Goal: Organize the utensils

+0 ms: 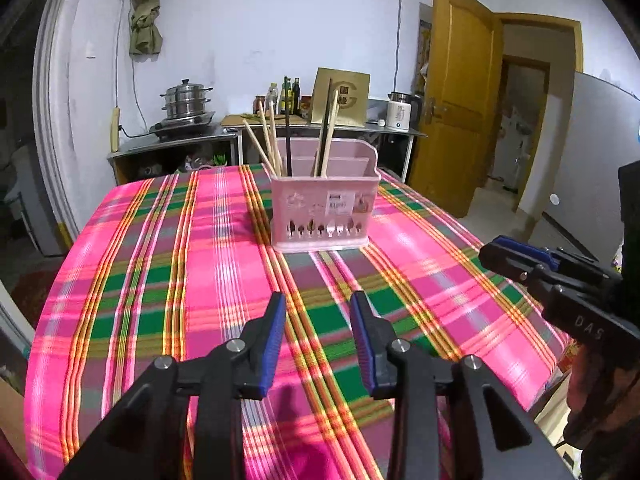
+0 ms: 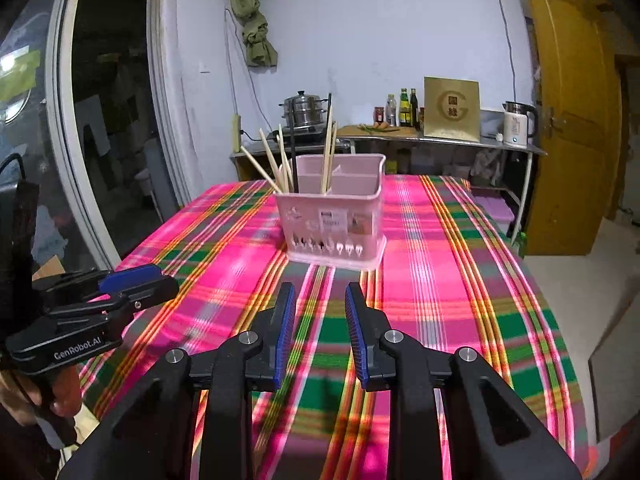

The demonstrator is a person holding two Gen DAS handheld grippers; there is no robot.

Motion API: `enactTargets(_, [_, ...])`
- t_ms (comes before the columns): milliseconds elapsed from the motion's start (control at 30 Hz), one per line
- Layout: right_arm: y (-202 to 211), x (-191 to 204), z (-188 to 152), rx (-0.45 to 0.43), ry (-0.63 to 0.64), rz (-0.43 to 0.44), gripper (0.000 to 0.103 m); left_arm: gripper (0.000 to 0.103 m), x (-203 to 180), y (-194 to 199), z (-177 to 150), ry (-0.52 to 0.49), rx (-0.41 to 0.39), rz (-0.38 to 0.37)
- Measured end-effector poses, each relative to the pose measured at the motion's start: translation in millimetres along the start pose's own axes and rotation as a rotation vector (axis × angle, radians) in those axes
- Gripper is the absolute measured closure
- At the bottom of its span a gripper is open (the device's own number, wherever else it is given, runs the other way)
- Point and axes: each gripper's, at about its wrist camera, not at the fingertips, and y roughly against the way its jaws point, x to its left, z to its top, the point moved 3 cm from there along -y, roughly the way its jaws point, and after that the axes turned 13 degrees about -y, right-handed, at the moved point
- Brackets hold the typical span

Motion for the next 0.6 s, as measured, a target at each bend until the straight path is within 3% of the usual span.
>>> enactTargets(300, [16,-7,-32,0.012,0.004,-0.048,0.076,0.068,-17,14,-28,0.011,-0.005,0.012])
enactTargets(600, [24,-5,-44,0.012,0.008,-0.058,0.076,0.068,-22,20,-39,0.031,-0.011,0.018])
